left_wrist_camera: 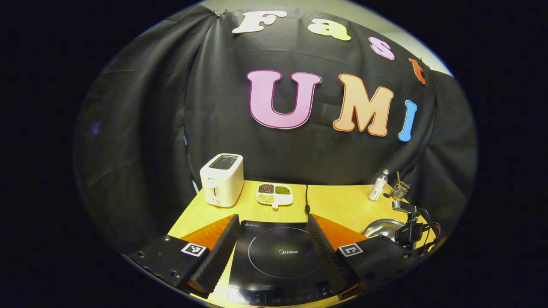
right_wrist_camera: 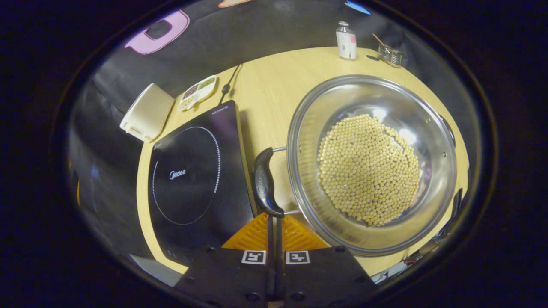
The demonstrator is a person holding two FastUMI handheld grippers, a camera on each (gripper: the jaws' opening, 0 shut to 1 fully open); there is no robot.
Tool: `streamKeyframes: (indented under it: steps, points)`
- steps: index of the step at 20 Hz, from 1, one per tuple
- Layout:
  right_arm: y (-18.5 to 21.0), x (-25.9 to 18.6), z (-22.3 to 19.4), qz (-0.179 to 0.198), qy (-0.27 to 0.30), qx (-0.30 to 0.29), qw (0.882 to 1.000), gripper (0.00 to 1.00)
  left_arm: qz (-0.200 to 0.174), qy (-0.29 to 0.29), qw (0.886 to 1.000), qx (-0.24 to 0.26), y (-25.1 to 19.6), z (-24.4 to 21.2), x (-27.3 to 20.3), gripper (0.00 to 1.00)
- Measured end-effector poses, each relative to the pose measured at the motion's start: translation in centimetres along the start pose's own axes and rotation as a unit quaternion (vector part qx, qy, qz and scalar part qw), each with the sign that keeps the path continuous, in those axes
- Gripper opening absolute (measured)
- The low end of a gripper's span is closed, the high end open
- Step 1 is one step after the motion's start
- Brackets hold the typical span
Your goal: First push the handle of the pot to place it horizontally, then grasp the pot with both hands and set it on the induction cooktop.
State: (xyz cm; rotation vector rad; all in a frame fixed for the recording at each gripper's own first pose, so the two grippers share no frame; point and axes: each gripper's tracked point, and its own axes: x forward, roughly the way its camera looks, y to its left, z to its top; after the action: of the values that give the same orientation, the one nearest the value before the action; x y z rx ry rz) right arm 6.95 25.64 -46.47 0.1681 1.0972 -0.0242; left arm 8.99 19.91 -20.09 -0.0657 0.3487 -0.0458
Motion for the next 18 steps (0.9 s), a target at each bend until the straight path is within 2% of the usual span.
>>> streamKeyframes:
  steps: [7,9,11,14,15,18]
  points:
    - [-2.3,-6.2,1.0,0.040,-0.044,0.003,0.998,0.00,-0.037,0.033,0.998,-0.024,-3.2,-1.9,0.4,0.96]
    - [-3.9,-7.5,1.9,0.045,-0.059,0.010,0.997,0.08,-0.049,0.049,0.997,-0.034,-4.7,-2.8,0.5,0.96]
    - [-6.1,-8.8,3.0,0.044,-0.073,0.011,0.996,0.38,-0.058,0.062,0.995,-0.049,-6.4,-3.4,0.8,0.96]
    - [-10.8,-10.1,4.8,0.021,-0.080,-0.008,0.997,0.85,-0.060,0.082,0.993,-0.062,-8.8,-4.6,1.2,0.96]
    - [-12.2,-10.5,5.4,0.016,-0.079,-0.012,0.997,0.92,-0.058,0.091,0.992,-0.065,-9.5,-5.1,1.4,0.96]
    - [-16.0,-10.8,7.6,0.012,-0.075,-0.013,0.997,0.94,-0.044,0.119,0.989,-0.074,-11.7,-6.6,1.7,0.96]
